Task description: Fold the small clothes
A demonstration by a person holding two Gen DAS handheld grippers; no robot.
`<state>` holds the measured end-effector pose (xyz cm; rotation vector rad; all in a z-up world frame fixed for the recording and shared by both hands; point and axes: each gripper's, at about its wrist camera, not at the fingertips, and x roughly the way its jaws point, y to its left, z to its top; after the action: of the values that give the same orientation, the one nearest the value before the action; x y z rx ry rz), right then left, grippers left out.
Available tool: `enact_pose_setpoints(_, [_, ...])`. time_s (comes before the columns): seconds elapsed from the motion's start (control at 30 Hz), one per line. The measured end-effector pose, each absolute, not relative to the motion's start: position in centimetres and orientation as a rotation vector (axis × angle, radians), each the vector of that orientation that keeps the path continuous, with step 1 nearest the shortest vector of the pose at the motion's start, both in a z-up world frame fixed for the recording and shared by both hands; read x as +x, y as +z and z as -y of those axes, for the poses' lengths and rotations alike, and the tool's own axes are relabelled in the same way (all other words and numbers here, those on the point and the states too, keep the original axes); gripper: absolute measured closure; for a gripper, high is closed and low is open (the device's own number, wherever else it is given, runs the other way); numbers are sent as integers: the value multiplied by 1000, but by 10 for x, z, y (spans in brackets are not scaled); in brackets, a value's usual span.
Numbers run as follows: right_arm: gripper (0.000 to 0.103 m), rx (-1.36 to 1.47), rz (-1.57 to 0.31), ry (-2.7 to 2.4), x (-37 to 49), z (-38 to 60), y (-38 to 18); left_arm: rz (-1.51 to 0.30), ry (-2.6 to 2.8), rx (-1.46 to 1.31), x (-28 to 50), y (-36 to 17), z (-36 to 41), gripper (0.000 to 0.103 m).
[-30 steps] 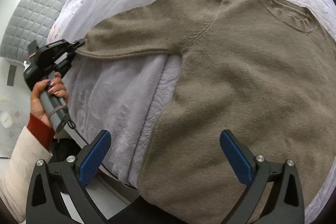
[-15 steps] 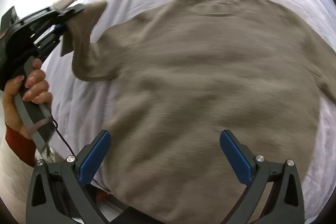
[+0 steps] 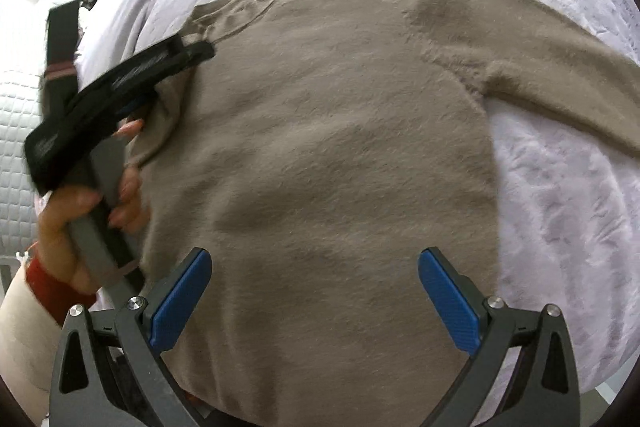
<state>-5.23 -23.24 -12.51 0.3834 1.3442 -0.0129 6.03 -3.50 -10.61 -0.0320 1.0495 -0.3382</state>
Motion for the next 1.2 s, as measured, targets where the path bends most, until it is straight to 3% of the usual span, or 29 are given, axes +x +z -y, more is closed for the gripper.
enact_pose_setpoints(0.17, [0,213,-1277,36,-13,208,-109,-969,-245,-32,46,-76,-27,6])
enact_pose_setpoints(0.33, [2,-242,-1139,194,50,120,-99,-1075,-44,23,46,-106,-97,6])
enact_pose_setpoints(0.47, [24,-580,-1051,280,80,49,-125,-1142,13,50,41,-135,-120,6])
enact_pose_setpoints(0.53, [29,-736,-1029,291,91,23,-150,-1156,21,61,42,-149,-120,6])
enact_pose_setpoints(0.6, [60,-877,-1015,259,106,5,-176,-1165,36,78,46,-158,-118,6])
enact_pose_setpoints(0.63, [96,-877,-1023,252,112,4,-180,-1164,43,81,47,-161,-117,6])
enact_pose_setpoints(0.87, [95,23,-1015,138,127,133,-115,-1141,39,59,48,-160,-113,6])
enact_pose_setpoints(1.03, [95,564,-1113,24,113,237,-159,-1110,5,29,46,-143,-118,6])
enact_pose_setpoints(1.13, [91,758,-1156,65,106,260,-183,-1087,-45,2,50,-128,-122,6])
enact_pose_setpoints(1.2, [72,821,-1126,80,97,264,-184,-1076,-46,11,62,-124,-127,6])
